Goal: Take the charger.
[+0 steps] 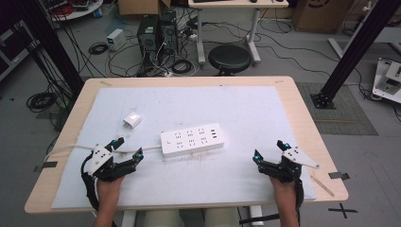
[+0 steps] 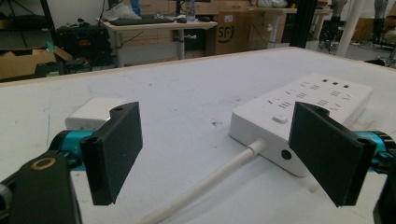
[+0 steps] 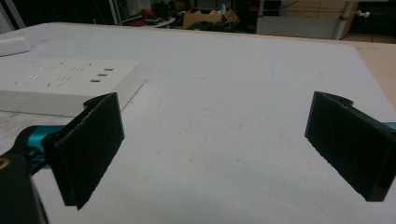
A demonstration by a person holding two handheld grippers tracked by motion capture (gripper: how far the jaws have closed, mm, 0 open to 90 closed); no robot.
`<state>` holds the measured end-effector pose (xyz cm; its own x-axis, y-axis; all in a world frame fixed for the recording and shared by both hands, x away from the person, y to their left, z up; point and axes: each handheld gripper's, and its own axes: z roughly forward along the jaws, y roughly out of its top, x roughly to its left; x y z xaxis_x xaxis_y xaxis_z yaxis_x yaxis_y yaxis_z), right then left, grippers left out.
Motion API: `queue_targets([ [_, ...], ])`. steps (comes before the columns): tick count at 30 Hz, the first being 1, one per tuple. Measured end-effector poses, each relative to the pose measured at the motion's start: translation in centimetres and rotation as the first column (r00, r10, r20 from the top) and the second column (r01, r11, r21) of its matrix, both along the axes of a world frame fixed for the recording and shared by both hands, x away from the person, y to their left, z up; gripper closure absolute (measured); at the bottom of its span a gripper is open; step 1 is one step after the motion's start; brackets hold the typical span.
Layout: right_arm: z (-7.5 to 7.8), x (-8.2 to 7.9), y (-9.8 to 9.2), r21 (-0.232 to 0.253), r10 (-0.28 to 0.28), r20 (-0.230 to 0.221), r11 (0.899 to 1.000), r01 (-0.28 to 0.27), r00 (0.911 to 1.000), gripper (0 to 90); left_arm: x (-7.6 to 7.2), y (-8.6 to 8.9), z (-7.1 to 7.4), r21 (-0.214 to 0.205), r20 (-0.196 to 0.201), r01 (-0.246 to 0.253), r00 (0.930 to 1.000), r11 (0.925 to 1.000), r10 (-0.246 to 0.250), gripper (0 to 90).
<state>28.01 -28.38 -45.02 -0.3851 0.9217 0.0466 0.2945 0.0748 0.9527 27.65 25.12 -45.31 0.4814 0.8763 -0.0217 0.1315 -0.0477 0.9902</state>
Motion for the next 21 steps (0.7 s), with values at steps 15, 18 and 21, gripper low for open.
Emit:
queue_targets([
  [15, 0.01, 0.0, 0.04, 0.01, -0.018, -0.009, 1.0, 0.018, 0.9998, 4.6, 0.07, -0.37, 0.11, 0.019, -0.022, -0.077, 0.9968, 0.9969, 0.077, 17.6],
  [18, 0.0, -0.08, 0.08, -0.002, -0.028, 0.008, 1.0, 0.028, 0.9996, 4.6, 0.35, 0.08, 0.16, -0.027, -0.054, -0.096, 0.994, 0.995, 0.095, 17.6],
  [21, 0.01, -0.09, 0.08, 0.002, -0.032, 0.002, 0.999, 0.032, 0.9995, 4.6, 0.41, 0.14, 0.47, -0.031, -0.068, -0.136, 0.9886, 0.9902, 0.134, 17.6],
])
